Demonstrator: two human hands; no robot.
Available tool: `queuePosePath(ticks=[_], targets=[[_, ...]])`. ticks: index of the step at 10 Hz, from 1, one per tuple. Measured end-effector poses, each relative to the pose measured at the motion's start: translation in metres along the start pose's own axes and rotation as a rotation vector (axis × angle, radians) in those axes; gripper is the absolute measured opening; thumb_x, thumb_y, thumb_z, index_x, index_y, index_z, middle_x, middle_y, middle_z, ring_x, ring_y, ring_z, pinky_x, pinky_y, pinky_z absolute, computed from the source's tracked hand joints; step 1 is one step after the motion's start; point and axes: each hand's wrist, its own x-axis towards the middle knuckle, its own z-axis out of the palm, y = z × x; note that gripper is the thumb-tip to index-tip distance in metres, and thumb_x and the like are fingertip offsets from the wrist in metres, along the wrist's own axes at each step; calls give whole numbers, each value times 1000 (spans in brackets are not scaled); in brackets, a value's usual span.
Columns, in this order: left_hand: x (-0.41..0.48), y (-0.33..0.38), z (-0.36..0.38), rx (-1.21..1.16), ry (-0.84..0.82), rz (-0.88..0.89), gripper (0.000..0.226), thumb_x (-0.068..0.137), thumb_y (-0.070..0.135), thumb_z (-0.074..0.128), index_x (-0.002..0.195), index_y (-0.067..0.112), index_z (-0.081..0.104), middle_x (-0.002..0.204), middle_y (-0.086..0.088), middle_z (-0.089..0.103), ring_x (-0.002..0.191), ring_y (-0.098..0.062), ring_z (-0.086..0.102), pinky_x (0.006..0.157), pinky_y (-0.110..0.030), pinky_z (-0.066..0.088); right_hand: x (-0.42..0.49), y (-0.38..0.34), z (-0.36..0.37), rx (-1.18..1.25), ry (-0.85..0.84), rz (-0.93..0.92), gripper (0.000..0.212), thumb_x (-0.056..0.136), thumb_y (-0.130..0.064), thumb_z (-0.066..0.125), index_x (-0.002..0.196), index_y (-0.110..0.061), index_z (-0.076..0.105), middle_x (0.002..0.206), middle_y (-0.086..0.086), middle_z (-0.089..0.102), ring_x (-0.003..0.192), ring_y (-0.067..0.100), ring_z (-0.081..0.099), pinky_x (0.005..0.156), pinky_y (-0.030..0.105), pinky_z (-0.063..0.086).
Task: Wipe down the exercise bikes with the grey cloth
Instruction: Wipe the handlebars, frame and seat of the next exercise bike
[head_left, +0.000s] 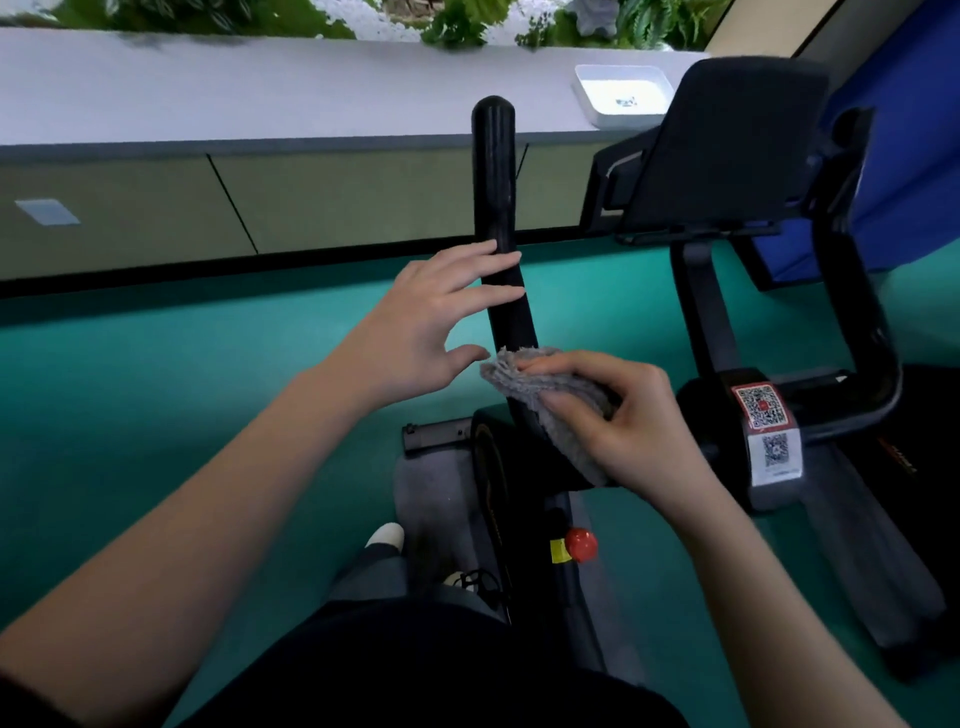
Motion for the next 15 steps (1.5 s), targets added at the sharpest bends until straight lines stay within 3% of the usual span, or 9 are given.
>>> queuePosePath(ticks=[2,4,5,7,10,11,13,14,15], targets=[[-2,4,2,-36,28,-36,59,72,18,78,127,17,57,146,0,41,138,-22,30,102,-56,33,-16,1,-10,110,48,70,22,82,1,68,94,-17,72,99,-7,73,96,3,67,85,20,51],[-2,7,4,-37,44,-43,58,72,16,78,127,15,57,145,0,42,137,-22,32,102,-55,33,-3,12,-6,-8,280,140,16,82,-7,68,94,-16,71,90,-5,71,86,9,67,79,27,52],[-3,8,3,-38,44,-57,58,73,15,78,127,15,57,145,0,41,138,-22,32,103,-53,32,-1,15,3,-49,258,181,12,82,-12,69,86,-24,69,76,-18,66,73,-3,61,71,18,46],[-3,12,4,-14,30,-65,59,71,14,79,127,16,57,146,0,40,138,-22,31,103,-53,32,-17,19,-9,-124,126,241,12,80,-17,72,92,-19,73,78,-10,71,74,8,67,68,25,52],[-4,13,5,-16,27,-79,61,71,16,79,128,19,57,147,3,38,139,-20,29,105,-51,31,17,26,-14,138,29,388,11,85,-9,67,83,-20,68,82,5,71,77,18,67,77,37,54],[-3,12,6,-19,32,-80,61,71,16,80,127,18,57,147,3,38,138,-20,30,104,-53,32,24,27,-13,155,-116,430,9,87,-6,63,84,-14,67,77,3,68,69,14,65,70,31,52],[-4,13,6,-22,30,-88,61,71,16,80,127,19,57,147,3,38,138,-20,30,104,-54,32,25,28,-26,-52,-395,386,10,90,-15,62,98,-11,66,99,6,70,93,16,65,90,33,48],[-3,13,6,-18,35,-86,61,71,16,80,127,19,57,147,4,39,138,-20,30,104,-54,32,26,29,-35,-109,-474,349,9,89,-16,64,97,-14,66,96,2,68,88,13,60,88,35,45],[-3,12,5,-17,34,-86,61,71,16,80,127,19,57,147,4,38,138,-21,31,105,-54,32,28,26,-45,-142,-554,308,7,88,-11,65,89,-17,67,81,1,65,70,8,57,70,26,44]])
